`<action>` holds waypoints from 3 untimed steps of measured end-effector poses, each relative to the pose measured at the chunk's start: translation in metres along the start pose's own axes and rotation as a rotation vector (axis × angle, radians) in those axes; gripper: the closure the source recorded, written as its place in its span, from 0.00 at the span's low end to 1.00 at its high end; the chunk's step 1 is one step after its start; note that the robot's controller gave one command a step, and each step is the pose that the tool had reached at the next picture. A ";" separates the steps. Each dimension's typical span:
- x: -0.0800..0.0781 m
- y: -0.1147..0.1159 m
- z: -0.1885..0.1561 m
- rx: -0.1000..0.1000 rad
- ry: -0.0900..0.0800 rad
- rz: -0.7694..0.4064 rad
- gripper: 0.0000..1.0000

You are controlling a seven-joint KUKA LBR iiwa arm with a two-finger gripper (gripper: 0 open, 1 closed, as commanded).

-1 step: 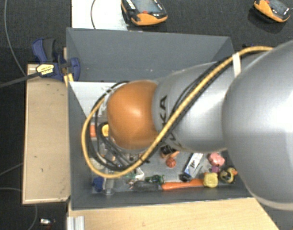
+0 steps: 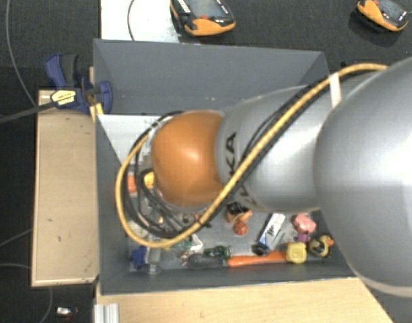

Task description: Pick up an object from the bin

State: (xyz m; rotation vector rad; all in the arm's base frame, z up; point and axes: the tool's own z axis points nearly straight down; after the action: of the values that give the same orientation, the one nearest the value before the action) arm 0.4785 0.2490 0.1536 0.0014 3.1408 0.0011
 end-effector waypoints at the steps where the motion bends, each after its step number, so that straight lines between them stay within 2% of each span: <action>1: -0.046 -0.005 0.073 -0.002 -0.007 -0.410 0.00; 2: -0.055 0.001 0.084 -0.003 -0.006 -0.214 0.00; 3: -0.032 -0.025 0.082 -0.001 -0.003 -0.354 0.00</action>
Offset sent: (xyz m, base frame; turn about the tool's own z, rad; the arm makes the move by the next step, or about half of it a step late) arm 0.0590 0.0043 -0.0836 -0.1736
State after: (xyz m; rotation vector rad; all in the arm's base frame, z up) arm 0.5103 0.2238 0.0712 -0.5515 3.0890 0.0024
